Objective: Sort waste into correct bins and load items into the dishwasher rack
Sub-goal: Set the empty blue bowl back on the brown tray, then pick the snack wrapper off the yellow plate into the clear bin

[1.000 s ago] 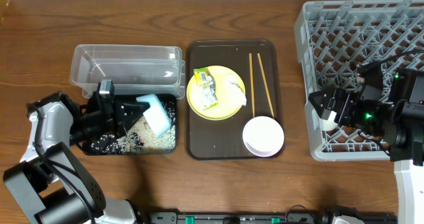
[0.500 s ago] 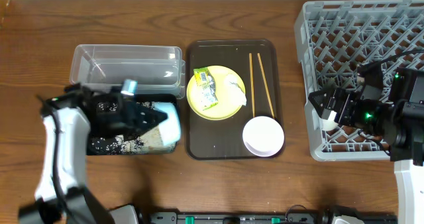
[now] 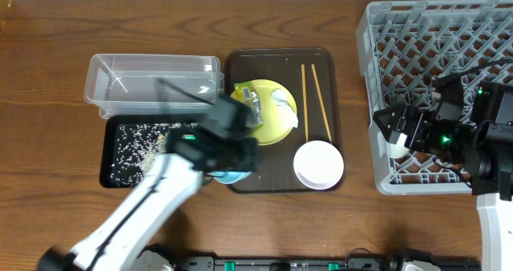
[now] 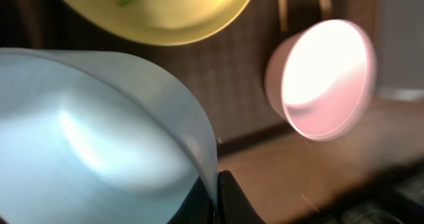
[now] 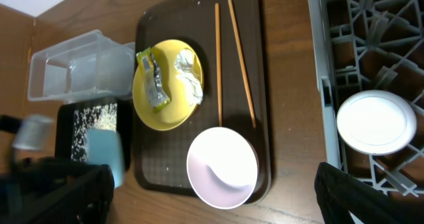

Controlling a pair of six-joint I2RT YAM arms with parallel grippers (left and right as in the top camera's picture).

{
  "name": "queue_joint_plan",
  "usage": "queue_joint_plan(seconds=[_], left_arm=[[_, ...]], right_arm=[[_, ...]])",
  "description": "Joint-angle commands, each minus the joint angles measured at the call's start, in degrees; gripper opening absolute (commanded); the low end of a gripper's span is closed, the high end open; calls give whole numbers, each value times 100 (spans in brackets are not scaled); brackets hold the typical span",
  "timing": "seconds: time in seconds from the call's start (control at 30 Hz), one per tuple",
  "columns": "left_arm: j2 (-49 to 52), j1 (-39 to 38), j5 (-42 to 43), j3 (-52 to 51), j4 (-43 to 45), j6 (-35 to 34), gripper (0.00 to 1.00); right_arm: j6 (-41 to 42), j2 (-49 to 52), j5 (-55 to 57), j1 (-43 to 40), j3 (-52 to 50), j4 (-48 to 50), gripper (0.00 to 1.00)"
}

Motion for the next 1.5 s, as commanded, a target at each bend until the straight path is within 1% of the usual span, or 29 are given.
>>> queue_joint_plan(seconds=[0.0, 0.07, 0.13, 0.2, 0.23, 0.27, 0.3, 0.33, 0.4, 0.5, 0.57, 0.63, 0.7, 0.77, 0.87, 0.97, 1.0, 1.07, 1.17, 1.2, 1.23, 1.27, 1.33, 1.43, 1.47], left_arm=[[560, -577, -1364, 22, 227, -686, 6], [885, -767, -1375, 22, 470, -691, 6], [1119, -852, -1373, 24, 660, -776, 9], [1235, -879, -1316, 33, 789, -774, 17], [1237, -876, -1309, 48, 802, -774, 24], [1231, -876, -1309, 90, 776, -769, 27], [1204, -876, -1309, 181, 684, -752, 31], [1182, -874, -1309, 302, 575, -675, 40], [1145, -872, -1311, 649, 291, -437, 46], [1139, -870, -1340, 1204, 20, 11, 50], [1139, -866, -1451, 1381, 83, 179, 52], [1156, -859, -1849, 1403, 273, 343, 52], [1281, -820, -2426, 1403, 437, 557, 53], [1504, -730, -2688, 1403, 612, 780, 54], [1985, -529, -2684, 1403, 866, 997, 63], [2500, -280, -2610, 1403, 1108, 992, 69], [2664, -199, -2500, 1403, 1189, 992, 70], [2922, -66, -2328, 1403, 1311, 990, 70], [3174, 96, -2218, 1403, 1390, 741, 69], [3228, 138, -2124, 1403, 1429, 728, 67], [3259, 177, -1993, 1403, 1451, 728, 61], [3276, 221, -1812, 1403, 1484, 728, 52], [3279, 254, -1596, 1403, 1567, 732, 41], [3279, 262, -1239, 1403, 1617, 730, 15], [3279, 260, -1110, 1403, 1617, 732, 9]], right_arm=[[-35, -20, -70, 44, 101, 7, 95], [-35, -20, -70, 44, 101, 4, 95], [-37, -20, -70, 44, 101, 0, 95], [-37, -20, -70, 44, 101, 0, 95], [-37, -20, -70, 44, 101, 0, 95], [-37, -20, -70, 44, 101, 0, 95], [-37, -20, -70, 44, 101, 0, 95], [-37, -20, -70, 44, 101, 0, 95], [-37, -20, -68, 44, 101, 9, 95], [-37, -20, -68, 44, 101, 22, 95], [-37, -20, -68, 44, 101, 22, 95], [-37, -20, -66, 44, 101, 20, 95], [-37, -20, -66, 44, 101, 15, 95], [-37, -20, -68, 44, 101, 15, 95], [-35, -20, -68, 44, 101, 15, 95], [-35, -20, -68, 44, 101, 7, 95], [-35, -20, -68, 44, 101, -2, 95], [-35, -20, -68, 44, 101, -24, 95], [-35, -20, -68, 46, 101, -50, 95], [-35, -20, -68, 44, 101, -52, 94], [-35, -20, -68, 46, 101, -57, 95], [-35, -20, -68, 46, 101, -55, 95], [-35, -20, -66, 44, 101, -52, 95], [-35, -20, -68, 44, 101, -48, 95], [-35, -20, -70, 44, 101, -52, 95]])
